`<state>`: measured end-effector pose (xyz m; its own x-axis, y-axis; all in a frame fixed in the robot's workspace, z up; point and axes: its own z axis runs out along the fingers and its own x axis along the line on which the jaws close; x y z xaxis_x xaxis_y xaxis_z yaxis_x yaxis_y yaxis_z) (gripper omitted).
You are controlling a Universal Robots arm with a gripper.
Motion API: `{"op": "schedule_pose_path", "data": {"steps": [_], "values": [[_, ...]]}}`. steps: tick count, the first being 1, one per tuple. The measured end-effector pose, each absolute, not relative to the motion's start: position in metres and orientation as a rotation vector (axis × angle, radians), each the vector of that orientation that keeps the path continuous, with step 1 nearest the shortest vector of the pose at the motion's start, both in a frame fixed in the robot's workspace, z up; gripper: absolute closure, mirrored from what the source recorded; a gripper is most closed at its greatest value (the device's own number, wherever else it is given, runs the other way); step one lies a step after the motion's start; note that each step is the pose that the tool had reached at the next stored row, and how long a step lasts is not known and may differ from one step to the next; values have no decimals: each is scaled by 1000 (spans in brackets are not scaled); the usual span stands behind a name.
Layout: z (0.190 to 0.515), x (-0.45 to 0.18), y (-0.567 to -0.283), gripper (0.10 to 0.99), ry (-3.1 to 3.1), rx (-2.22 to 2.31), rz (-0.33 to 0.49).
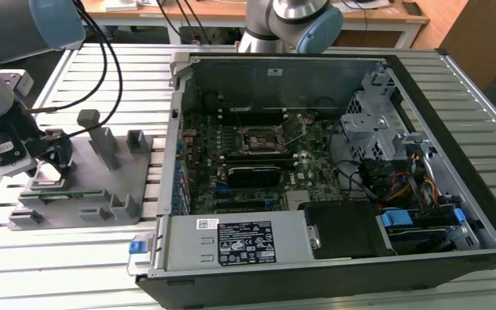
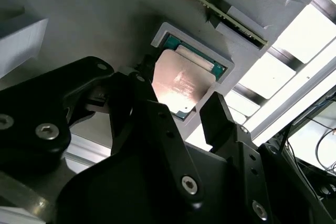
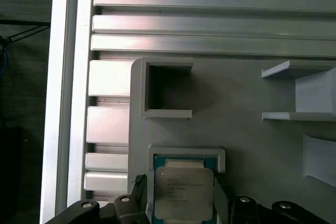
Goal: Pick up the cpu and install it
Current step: 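Pick up the cpu and move it towards the insertion slot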
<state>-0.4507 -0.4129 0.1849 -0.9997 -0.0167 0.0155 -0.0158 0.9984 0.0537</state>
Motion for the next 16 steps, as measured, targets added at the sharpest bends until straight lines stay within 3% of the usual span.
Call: {"op": "schedule_pose_path", "data": {"steps": [16], "values": [[189, -450, -413, 471, -3133, 26, -84]]}}
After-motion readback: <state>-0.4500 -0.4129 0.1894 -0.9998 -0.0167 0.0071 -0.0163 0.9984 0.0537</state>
